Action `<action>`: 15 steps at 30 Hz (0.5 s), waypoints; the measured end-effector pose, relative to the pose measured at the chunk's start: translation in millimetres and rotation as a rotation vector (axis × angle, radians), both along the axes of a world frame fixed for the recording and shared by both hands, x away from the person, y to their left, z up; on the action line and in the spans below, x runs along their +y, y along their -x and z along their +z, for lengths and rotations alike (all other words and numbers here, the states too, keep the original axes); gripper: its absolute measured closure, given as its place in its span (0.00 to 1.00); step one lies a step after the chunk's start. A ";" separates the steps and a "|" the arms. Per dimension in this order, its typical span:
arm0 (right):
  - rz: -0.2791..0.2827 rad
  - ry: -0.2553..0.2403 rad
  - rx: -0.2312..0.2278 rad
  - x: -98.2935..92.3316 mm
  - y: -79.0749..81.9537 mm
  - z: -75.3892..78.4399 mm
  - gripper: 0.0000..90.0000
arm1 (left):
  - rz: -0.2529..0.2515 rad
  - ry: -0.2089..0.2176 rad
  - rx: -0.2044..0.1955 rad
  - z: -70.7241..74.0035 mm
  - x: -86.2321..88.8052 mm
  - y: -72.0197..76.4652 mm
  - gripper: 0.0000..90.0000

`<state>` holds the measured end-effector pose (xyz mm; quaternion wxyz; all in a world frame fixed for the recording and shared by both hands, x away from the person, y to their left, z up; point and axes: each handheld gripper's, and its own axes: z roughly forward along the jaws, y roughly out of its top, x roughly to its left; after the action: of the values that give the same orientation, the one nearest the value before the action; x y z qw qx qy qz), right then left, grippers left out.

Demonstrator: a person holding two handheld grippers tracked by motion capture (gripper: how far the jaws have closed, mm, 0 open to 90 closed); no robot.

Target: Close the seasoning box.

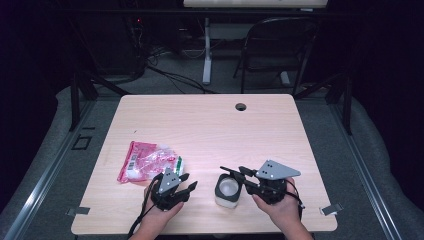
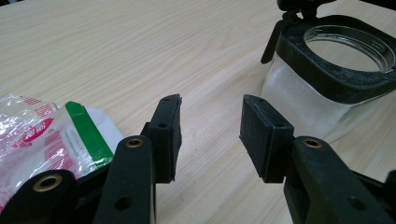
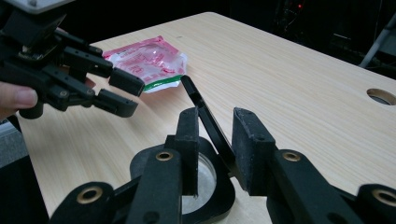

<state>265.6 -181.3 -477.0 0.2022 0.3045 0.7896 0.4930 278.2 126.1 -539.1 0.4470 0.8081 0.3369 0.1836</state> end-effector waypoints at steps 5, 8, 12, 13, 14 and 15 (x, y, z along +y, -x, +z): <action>0.012 0.036 -0.025 5.2 7.8 -3.2 0.80 | 0.003 0.003 0.001 0.3 1.1 -0.3 0.64; 0.017 0.054 -0.040 7.8 10.7 -4.7 0.80 | 0.001 -0.003 0.003 -0.1 0.8 -0.2 0.64; 0.017 0.071 -0.051 10.6 13.6 -6.2 0.80 | 0.000 -0.003 0.000 -0.4 0.0 0.8 0.64; 0.017 0.070 -0.051 11.2 14.3 -6.7 0.80 | 0.000 -0.002 0.001 -0.4 0.0 0.9 0.64; 0.020 0.067 -0.051 11.7 14.7 -7.1 0.80 | 0.000 -0.002 0.001 -0.4 0.1 0.9 0.64; 0.021 0.064 -0.050 12.4 15.5 -7.9 0.80 | -0.001 -0.002 0.001 -0.4 0.1 1.0 0.64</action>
<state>250.2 -168.9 -484.9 0.2265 0.2773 0.8027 0.4769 277.2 126.2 -539.5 0.4460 0.8088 0.3368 0.1832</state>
